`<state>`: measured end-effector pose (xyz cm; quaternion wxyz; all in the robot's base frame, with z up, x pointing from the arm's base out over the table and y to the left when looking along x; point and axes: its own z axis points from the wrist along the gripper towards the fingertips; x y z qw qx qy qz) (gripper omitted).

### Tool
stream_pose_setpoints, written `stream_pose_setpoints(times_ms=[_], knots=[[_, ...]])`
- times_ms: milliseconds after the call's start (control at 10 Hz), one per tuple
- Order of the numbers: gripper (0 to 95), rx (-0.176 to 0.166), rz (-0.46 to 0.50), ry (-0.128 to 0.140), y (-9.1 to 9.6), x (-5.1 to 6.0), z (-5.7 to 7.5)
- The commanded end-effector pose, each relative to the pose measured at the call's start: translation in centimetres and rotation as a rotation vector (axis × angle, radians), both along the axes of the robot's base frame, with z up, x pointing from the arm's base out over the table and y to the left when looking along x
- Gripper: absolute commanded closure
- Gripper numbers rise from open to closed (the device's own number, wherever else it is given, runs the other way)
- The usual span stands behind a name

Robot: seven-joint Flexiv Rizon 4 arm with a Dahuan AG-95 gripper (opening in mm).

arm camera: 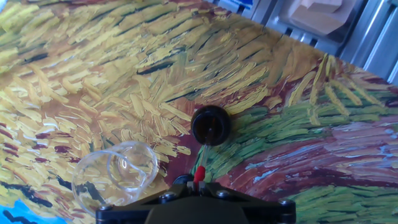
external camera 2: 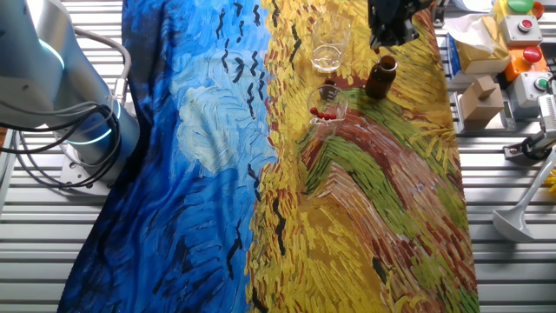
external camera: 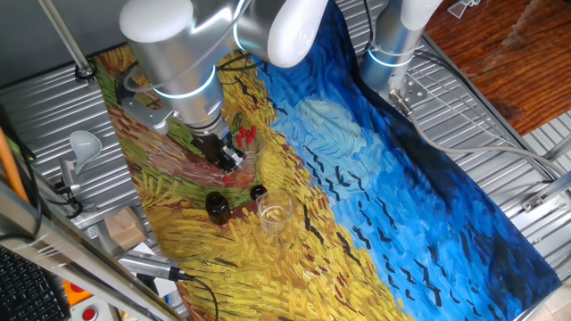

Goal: Transfer liquid using a dropper

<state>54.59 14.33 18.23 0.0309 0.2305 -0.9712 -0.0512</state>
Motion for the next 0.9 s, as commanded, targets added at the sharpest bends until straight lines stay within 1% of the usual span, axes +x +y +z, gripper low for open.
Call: stream_pose_setpoints(times_ms=[100,600,900], knots=[[95.0,0.001,-0.003,-0.002,0.0,0.0,-0.2],[95.0,0.003,-0.008,-0.007,0.1,0.0,-1.2],[95.0,0.002,-0.010,-0.006,0.2,0.0,-1.4]])
